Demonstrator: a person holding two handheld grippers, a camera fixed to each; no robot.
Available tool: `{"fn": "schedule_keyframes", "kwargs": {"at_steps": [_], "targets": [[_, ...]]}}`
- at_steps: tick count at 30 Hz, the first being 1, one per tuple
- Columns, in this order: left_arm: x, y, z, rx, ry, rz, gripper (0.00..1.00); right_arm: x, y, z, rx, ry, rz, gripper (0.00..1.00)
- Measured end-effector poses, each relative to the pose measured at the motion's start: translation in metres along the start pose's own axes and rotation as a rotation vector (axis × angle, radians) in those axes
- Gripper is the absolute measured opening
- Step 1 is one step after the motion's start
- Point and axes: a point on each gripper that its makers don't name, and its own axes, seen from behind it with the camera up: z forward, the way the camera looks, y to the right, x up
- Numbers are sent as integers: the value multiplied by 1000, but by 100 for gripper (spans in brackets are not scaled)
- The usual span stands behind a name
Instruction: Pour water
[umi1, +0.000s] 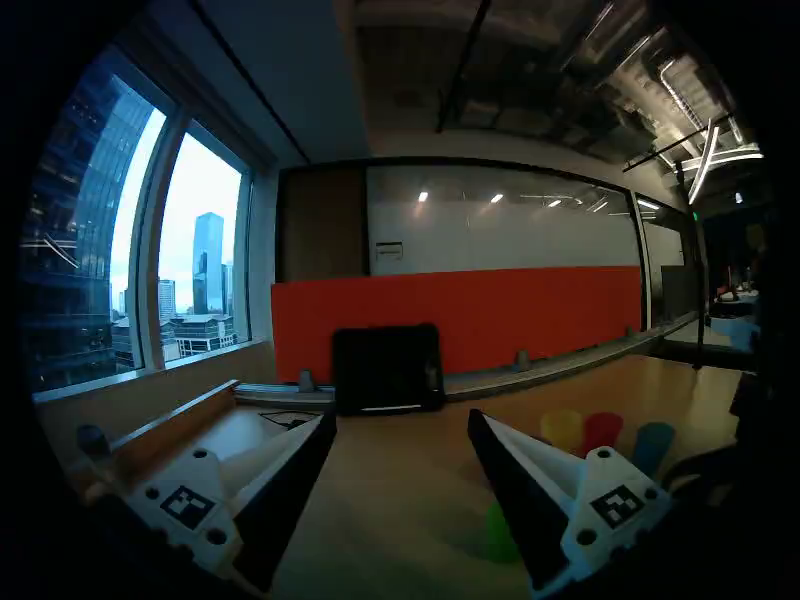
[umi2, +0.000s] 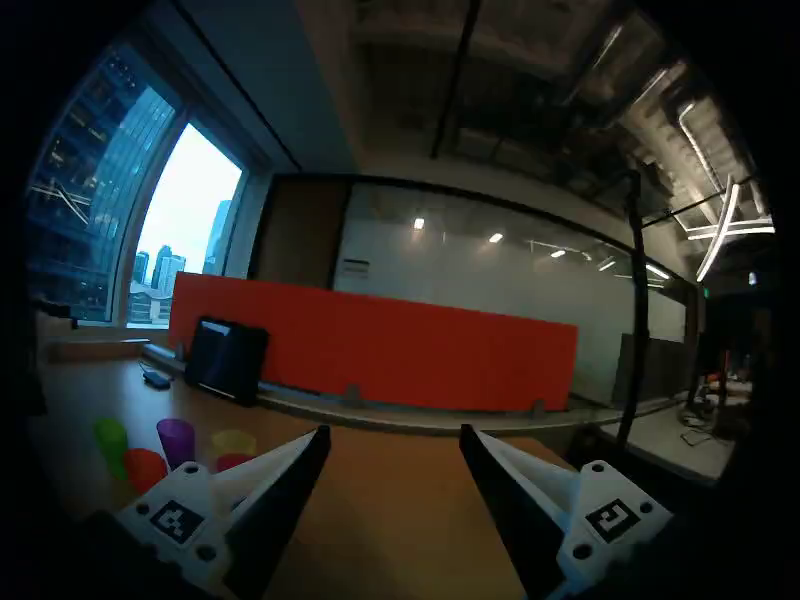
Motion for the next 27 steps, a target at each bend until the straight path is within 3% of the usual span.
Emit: {"fn": "schedule_keyframes", "kwargs": {"at_steps": [8, 20, 27], "targets": [[-8, -3, 1, 33, 0, 23, 98, 9, 11, -3, -36, 33, 56, 100], [-33, 5, 2, 43, 0, -5, 97, 5, 9, -2, -62, 9, 39, 100], [-48, 1, 0, 57, 2, 3, 98, 1, 2, -1, -58, -12, 35, 100]]}}
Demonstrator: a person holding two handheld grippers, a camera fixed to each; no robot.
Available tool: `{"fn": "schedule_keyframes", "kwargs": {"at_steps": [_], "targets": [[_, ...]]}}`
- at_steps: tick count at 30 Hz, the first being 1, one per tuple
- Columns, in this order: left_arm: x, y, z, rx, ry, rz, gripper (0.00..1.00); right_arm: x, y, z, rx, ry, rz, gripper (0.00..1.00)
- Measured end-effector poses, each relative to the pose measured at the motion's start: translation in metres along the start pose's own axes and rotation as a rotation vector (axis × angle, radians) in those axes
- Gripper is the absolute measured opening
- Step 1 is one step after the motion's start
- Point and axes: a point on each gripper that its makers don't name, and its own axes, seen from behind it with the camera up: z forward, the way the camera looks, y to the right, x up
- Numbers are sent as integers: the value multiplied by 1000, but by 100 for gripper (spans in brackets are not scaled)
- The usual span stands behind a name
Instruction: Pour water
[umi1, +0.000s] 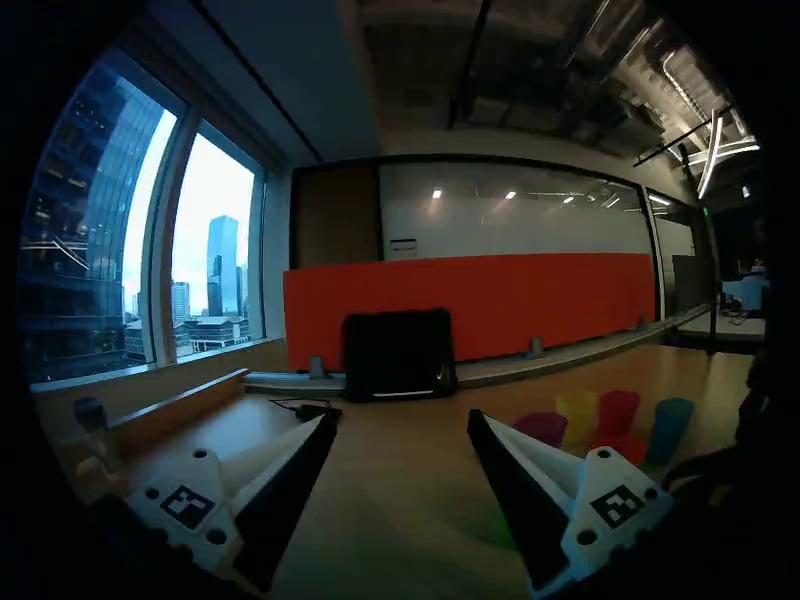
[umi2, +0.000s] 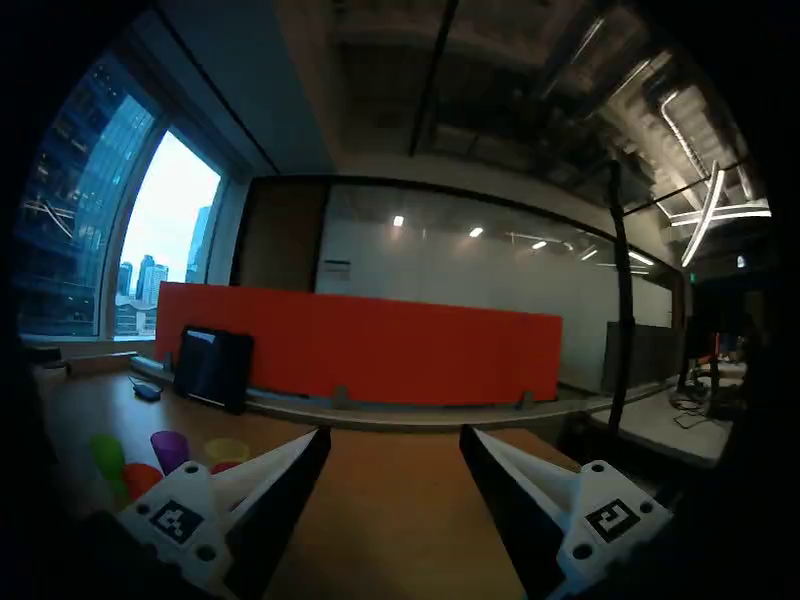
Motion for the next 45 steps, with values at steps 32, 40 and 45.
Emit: {"fn": "schedule_keyframes", "kwargs": {"at_steps": [32, 40, 45], "targets": [[-43, -14, 1, 6, -31, -63, 98, 6, -3, -2, -9, -8, -23, 100], [-46, -11, 3, -3, -45, -62, 97, 4, -6, -1, -4, -8, -25, 100], [-47, -11, 4, -3, -45, -62, 97, 5, -6, -2, -3, -7, -26, 100]]}}
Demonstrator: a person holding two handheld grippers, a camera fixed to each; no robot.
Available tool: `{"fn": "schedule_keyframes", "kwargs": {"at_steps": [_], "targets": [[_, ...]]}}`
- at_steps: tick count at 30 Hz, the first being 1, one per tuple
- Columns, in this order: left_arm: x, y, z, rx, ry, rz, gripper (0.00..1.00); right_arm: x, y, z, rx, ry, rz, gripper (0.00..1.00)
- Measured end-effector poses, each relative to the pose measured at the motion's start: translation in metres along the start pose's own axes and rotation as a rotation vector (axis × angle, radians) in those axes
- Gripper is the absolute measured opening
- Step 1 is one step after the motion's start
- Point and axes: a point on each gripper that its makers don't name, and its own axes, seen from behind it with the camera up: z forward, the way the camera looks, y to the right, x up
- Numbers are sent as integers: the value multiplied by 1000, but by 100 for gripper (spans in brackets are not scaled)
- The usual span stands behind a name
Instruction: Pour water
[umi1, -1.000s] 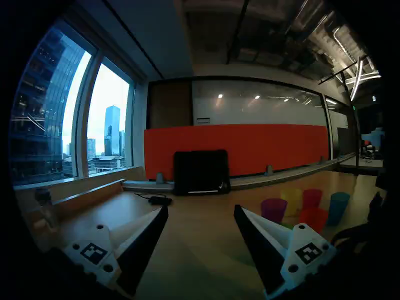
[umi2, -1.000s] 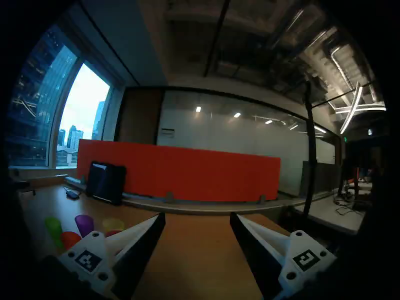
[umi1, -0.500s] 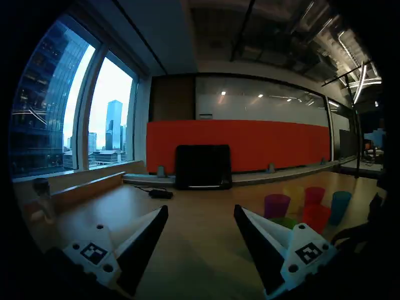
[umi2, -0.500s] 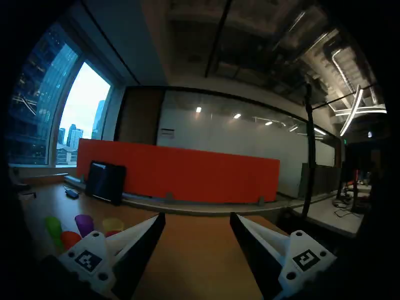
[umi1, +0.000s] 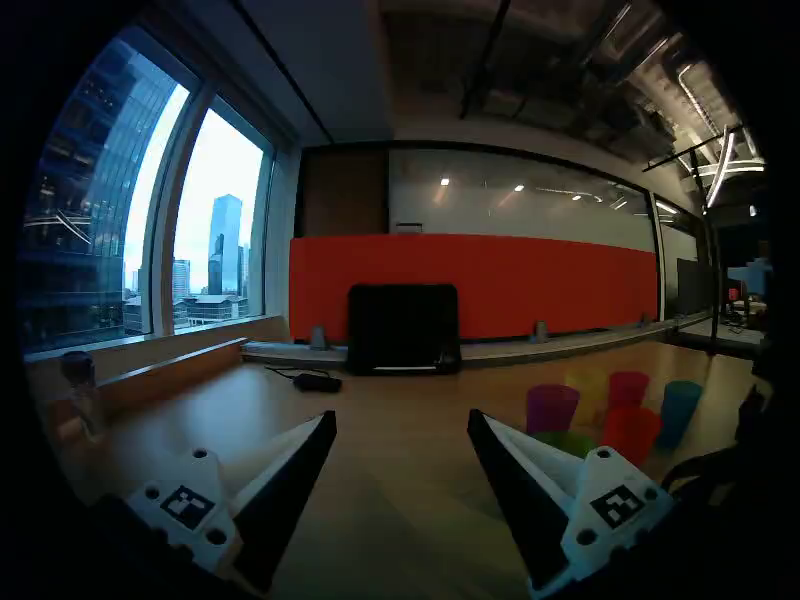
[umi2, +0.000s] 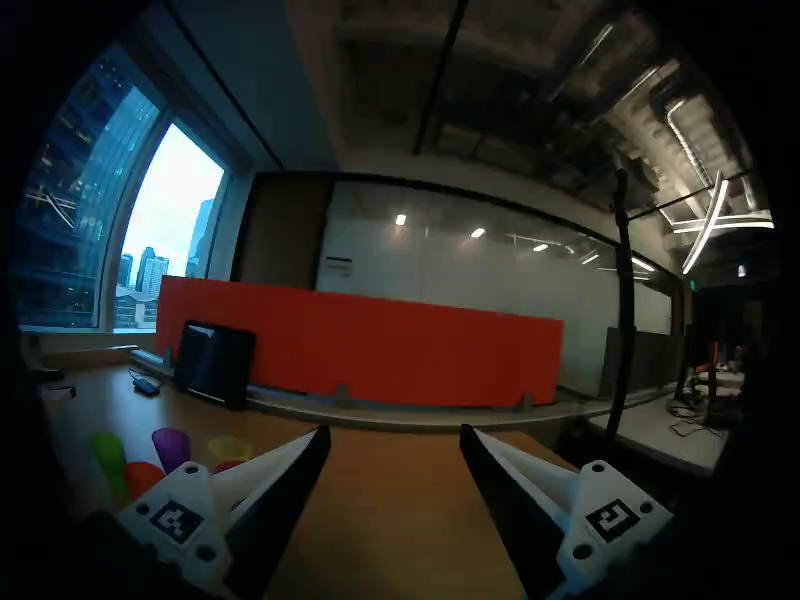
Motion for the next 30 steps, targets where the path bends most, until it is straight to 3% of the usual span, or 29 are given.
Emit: {"fn": "schedule_keyframes", "kwargs": {"at_steps": [14, 23, 30], "targets": [[1, 0, 1, -5, -2, 1, 98, -6, 11, 1, 4, 5, -2, 100], [-1, 0, 1, -4, -3, 1, 98, -31, 10, 2, 42, 2, 5, 100], [-1, 0, 1, -4, -3, 2, 98, -49, 9, 8, 50, 13, 49, 100]]}}
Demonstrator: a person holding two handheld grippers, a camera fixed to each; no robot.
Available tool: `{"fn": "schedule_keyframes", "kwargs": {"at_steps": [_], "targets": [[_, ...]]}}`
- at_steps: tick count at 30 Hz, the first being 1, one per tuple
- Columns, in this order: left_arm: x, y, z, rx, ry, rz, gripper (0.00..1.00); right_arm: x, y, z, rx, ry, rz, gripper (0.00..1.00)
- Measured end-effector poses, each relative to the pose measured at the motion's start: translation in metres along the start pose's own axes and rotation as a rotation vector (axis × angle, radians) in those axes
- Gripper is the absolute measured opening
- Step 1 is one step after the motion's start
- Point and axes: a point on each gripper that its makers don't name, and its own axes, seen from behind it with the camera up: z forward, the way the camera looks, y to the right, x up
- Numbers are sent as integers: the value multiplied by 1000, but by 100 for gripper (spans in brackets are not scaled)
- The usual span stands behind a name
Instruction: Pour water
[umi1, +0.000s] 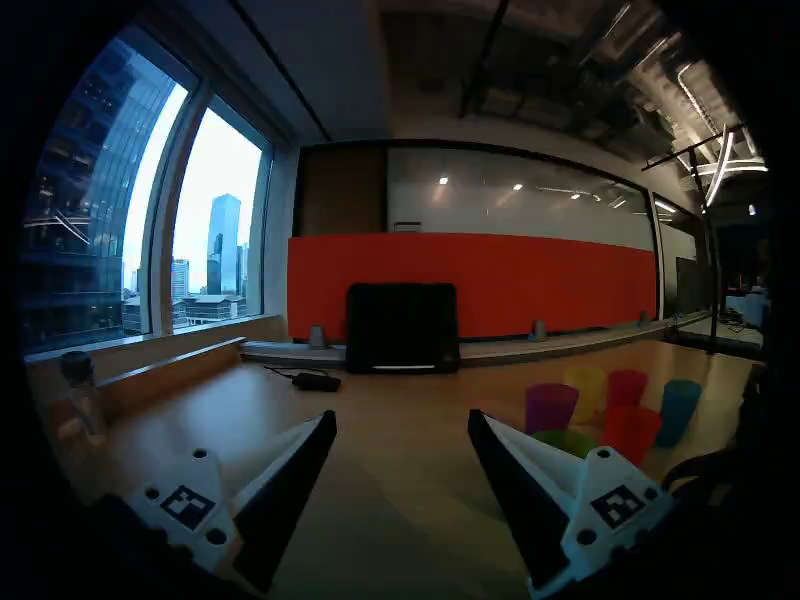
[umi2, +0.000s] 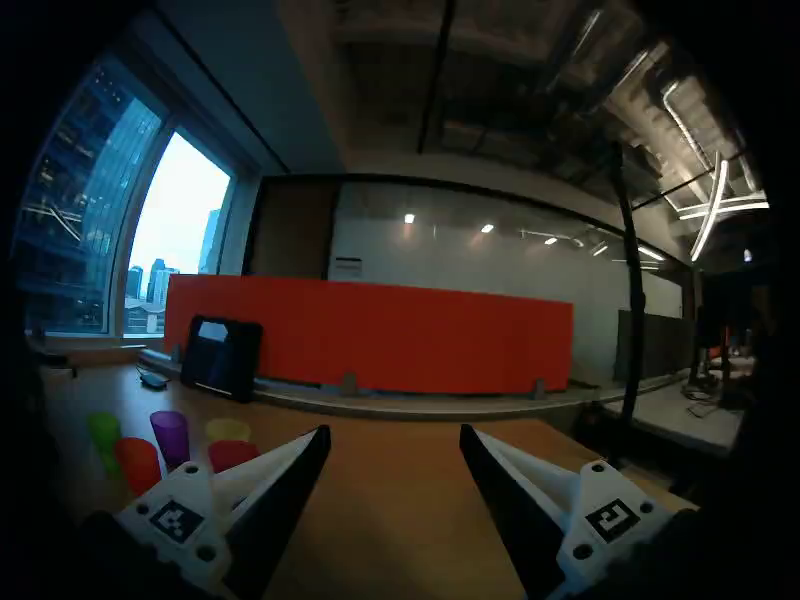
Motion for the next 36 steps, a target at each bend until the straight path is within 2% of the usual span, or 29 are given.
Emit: {"fn": "schedule_keyframes", "kwargs": {"at_steps": [9, 18, 36], "targets": [[0, -1, 0, 0, 0, 0, 98, -20, -8, 3, 15, 4, 64, 100], [0, -1, 0, 0, 0, 0, 98, -40, -14, 0, 19, -24, 66, 100], [0, -1, -1, 0, 0, 0, 98, -55, -15, 1, -1, -42, 78, 100]]}}
